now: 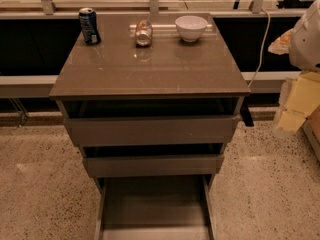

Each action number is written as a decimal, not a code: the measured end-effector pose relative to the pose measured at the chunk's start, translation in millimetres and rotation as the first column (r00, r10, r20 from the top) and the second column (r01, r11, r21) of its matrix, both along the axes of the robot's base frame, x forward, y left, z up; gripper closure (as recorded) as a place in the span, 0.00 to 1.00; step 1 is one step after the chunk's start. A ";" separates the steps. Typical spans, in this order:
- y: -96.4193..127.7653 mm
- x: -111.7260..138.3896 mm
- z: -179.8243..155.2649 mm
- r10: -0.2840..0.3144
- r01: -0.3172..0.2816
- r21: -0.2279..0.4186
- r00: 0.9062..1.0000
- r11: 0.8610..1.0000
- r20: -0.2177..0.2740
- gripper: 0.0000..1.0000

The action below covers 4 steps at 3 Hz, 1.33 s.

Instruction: Place orange can into bottom drawer

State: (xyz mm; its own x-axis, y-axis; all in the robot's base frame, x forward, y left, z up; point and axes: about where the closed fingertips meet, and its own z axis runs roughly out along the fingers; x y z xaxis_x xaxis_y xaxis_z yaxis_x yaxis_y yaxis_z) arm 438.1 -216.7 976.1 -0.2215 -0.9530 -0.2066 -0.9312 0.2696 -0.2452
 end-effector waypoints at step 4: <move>75.7 236.6 -17.6 0.033 -0.069 0.188 0.982 0.980 0.188 0.00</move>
Offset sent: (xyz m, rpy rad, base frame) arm 0.1375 0.0282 -0.0257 0.0320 -0.0864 0.0664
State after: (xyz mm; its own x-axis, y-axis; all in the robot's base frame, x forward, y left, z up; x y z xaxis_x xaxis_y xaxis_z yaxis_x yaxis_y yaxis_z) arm 674.7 -140.9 958.5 -0.1153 -0.9003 -0.4197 -0.8892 0.2819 -0.3605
